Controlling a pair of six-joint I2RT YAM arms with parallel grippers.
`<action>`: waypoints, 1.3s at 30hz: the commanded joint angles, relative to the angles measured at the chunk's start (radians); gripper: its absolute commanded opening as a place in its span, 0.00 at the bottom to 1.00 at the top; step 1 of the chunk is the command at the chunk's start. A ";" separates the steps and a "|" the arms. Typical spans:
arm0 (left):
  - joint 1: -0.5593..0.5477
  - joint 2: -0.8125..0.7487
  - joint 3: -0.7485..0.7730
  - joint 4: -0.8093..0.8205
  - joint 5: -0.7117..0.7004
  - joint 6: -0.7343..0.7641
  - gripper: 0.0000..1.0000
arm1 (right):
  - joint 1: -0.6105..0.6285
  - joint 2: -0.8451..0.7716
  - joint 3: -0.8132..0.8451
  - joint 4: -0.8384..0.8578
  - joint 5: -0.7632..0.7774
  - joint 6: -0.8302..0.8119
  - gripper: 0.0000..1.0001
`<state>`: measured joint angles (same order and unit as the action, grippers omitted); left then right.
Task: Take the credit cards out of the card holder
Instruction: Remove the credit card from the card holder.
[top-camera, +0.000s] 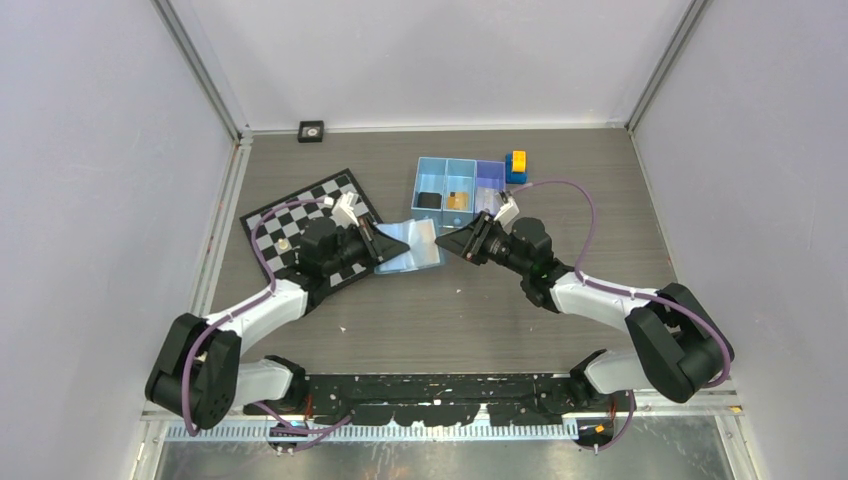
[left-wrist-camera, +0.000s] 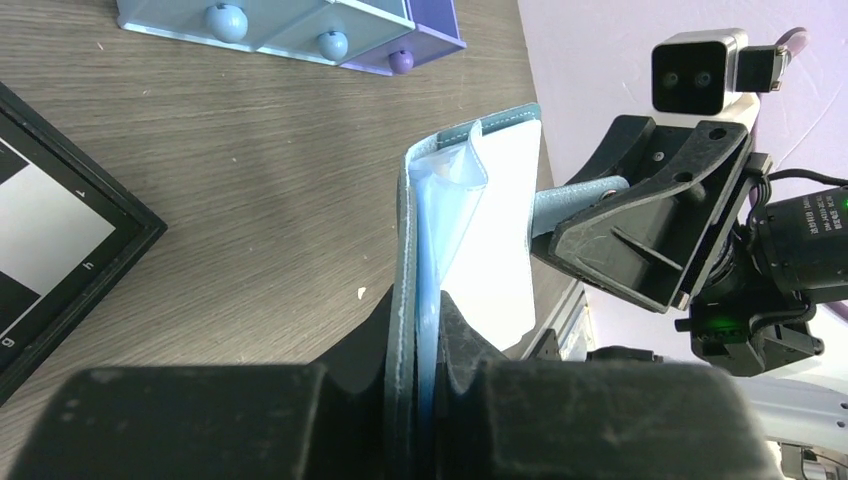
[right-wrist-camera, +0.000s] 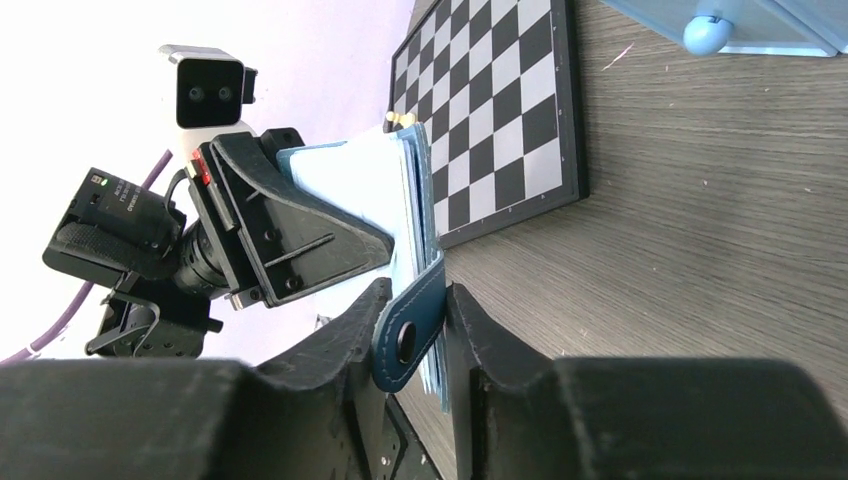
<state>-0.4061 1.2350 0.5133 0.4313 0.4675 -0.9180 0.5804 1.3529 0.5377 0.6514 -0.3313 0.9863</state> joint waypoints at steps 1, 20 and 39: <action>0.013 -0.038 -0.008 0.080 -0.008 -0.016 0.00 | -0.004 -0.019 0.003 0.081 -0.021 0.005 0.28; 0.013 -0.013 -0.005 0.125 0.031 -0.030 0.00 | 0.000 0.039 0.054 0.028 -0.055 -0.011 0.25; 0.008 0.043 0.017 0.177 0.104 -0.043 0.00 | 0.044 0.094 0.111 -0.045 -0.058 -0.064 0.19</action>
<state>-0.3840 1.2732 0.5072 0.4812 0.4904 -0.9375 0.5888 1.4235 0.5941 0.6098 -0.3611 0.9516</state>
